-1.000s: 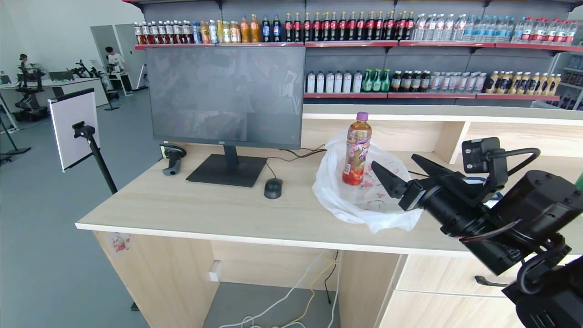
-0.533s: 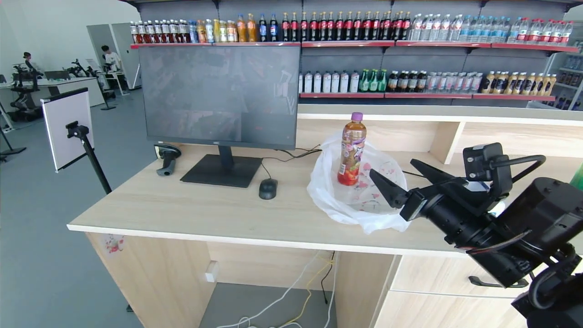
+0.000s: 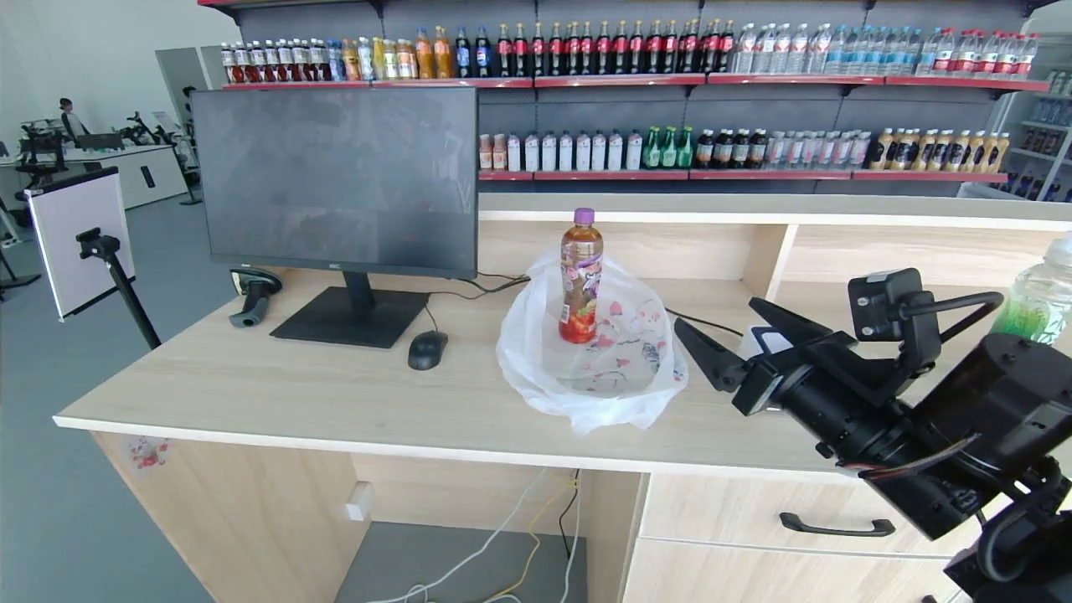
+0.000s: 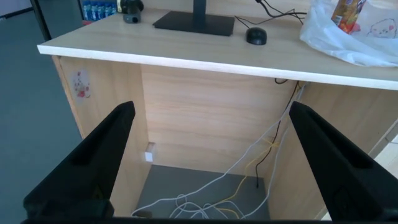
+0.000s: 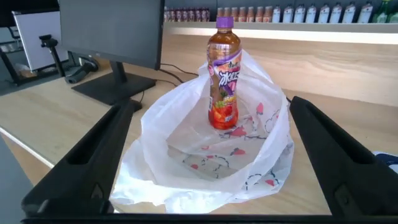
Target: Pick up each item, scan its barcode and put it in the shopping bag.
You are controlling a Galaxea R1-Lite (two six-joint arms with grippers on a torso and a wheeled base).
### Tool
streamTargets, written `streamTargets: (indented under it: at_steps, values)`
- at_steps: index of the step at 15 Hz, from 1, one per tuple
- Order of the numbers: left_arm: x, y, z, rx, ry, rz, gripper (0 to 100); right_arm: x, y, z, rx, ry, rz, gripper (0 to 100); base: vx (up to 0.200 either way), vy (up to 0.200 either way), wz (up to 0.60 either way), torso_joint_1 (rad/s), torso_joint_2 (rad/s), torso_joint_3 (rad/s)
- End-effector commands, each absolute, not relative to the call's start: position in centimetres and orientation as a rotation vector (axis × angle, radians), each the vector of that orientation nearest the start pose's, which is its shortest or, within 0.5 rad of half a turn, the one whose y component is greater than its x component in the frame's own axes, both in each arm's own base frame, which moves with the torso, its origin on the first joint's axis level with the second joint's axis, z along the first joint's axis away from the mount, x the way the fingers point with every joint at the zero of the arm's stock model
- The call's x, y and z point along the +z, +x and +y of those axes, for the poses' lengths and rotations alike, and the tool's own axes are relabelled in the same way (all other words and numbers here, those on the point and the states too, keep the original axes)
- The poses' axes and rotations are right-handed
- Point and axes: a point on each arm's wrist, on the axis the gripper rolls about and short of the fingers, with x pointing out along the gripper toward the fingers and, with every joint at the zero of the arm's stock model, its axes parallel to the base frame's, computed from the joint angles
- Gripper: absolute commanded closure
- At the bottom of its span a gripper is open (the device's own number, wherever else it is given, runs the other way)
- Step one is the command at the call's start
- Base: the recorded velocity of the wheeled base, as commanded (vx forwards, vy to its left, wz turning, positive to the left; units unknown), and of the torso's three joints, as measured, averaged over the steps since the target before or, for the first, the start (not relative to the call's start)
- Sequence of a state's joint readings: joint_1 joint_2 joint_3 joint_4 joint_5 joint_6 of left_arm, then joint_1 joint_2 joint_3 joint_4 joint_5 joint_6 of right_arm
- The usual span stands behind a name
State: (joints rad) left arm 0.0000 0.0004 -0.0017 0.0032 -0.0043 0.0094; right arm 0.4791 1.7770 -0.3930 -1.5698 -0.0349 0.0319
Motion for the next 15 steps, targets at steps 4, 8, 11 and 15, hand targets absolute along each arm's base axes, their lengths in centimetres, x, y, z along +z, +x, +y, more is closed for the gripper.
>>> streamTargets:
  at_steps: [4, 8, 11, 15]
  values:
    - [7.6, -2.3, 0.0, -0.003, 0.009, 0.002, 0, 15.6, 23.2, 11.8, 0.440, 0.078, -0.171, 0, -0.050, -0.200, -0.45, 0.002, 0.00, 0.006]
    - [7.6, -2.3, 0.0, -0.005, 0.009, 0.002, 0, 16.1, 22.2, 11.3, 0.440, 0.082, -0.186, 0, -0.200, -0.200, -0.15, 0.004, 0.01, 0.002]
    - [7.6, -2.3, 0.0, -0.005, 0.009, 0.002, 0, 16.1, 21.3, 10.7, 0.436, 0.080, -0.182, 0, -0.133, -0.200, 0.00, -0.009, 0.00, 0.004]
    - [7.6, -2.3, 0.0, -0.005, 0.009, 0.002, 0, 16.0, 21.5, 10.0, 0.408, 0.076, -0.177, 0, 0.000, -0.200, 0.00, -0.004, 0.00, 0.009]
